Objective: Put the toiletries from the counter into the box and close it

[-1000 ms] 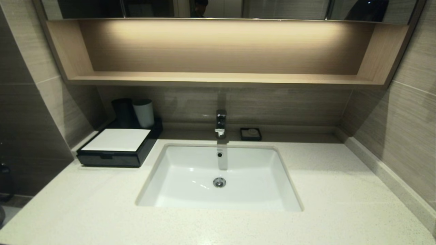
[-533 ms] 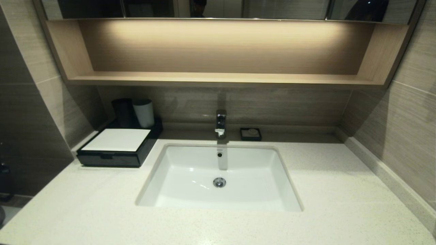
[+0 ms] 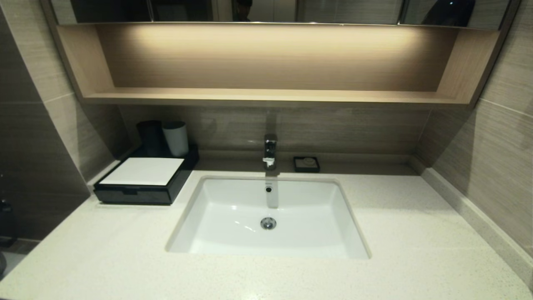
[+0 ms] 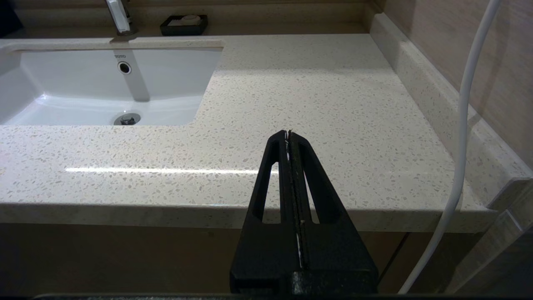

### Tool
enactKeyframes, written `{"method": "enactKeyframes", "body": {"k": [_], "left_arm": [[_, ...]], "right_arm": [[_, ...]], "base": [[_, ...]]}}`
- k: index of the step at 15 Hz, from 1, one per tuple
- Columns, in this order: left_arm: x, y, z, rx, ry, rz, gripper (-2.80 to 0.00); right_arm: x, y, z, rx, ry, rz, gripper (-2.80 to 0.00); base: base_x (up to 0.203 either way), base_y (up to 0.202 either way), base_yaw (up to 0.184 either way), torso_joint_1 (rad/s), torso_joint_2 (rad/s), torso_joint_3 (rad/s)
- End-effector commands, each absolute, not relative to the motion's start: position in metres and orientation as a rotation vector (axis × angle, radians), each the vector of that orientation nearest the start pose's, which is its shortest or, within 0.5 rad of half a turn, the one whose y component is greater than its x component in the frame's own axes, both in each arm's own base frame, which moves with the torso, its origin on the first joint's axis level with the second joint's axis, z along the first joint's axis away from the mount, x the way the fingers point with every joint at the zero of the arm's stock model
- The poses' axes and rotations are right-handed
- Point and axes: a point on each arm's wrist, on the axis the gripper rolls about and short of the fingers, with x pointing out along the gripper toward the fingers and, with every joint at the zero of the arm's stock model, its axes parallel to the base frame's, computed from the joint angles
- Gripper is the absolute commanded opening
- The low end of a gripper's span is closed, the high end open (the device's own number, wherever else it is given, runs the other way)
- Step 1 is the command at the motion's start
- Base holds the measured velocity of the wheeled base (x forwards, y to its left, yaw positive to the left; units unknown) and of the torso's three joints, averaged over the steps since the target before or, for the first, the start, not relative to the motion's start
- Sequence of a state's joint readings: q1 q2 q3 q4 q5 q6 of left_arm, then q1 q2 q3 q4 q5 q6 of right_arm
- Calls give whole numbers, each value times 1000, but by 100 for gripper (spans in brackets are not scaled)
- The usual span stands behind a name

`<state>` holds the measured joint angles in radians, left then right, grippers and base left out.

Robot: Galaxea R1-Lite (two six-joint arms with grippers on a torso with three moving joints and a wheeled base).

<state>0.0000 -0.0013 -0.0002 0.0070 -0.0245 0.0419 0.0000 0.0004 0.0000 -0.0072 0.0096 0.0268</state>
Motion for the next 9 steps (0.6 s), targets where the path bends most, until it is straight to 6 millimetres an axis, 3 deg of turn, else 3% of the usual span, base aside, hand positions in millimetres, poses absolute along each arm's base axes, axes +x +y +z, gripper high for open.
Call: {"method": "enactKeyframes", "body": {"k": [1, 9], "left_arm": [[-23, -1, 75, 41, 6, -25, -280], [-23, -1, 75, 41, 7, -25, -280]], "right_arm": [[-23, 0, 76, 29, -7, 9, -280], [-23, 0, 76, 32, -6, 9, -280]], "base": [[0, 0, 0, 0, 0, 0], [0, 0, 0, 0, 0, 0]]}}
